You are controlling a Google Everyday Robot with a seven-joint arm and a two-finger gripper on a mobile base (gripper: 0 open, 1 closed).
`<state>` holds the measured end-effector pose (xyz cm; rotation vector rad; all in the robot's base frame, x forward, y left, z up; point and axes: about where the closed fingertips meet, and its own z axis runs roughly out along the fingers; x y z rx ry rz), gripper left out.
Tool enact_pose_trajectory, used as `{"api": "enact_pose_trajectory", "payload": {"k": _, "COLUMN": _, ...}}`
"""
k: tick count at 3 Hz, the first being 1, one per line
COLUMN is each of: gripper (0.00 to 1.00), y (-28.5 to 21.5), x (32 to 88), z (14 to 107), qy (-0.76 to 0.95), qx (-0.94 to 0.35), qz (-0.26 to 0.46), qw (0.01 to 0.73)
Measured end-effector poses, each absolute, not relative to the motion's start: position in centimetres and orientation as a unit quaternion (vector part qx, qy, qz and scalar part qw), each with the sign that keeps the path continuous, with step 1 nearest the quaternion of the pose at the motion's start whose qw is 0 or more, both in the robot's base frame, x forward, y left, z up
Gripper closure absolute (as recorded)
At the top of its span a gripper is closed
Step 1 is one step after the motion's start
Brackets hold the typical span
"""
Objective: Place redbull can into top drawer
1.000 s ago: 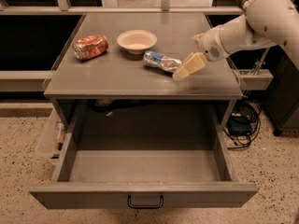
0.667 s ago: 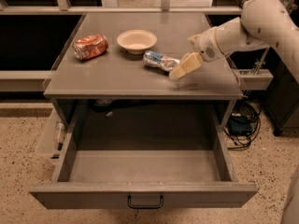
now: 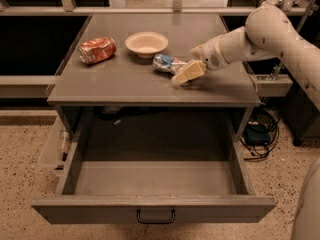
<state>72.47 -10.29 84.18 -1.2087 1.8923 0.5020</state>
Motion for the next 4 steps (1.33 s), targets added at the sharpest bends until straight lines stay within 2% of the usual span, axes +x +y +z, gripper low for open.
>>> {"api": "enact_pose_trajectory", "payload": {"k": 3, "gripper": 0.88, "y": -10.24, "x": 72.55, "z": 84.15, "qy": 0.751, "qx": -0.479, "qz": 0.199, "qw": 0.409}}
{"api": "enact_pose_trajectory", "payload": {"k": 4, "gripper": 1.0, "y": -10.24, "x": 72.55, "z": 84.15, "qy": 0.751, "qx": -0.479, "qz": 0.199, "qw": 0.409}}
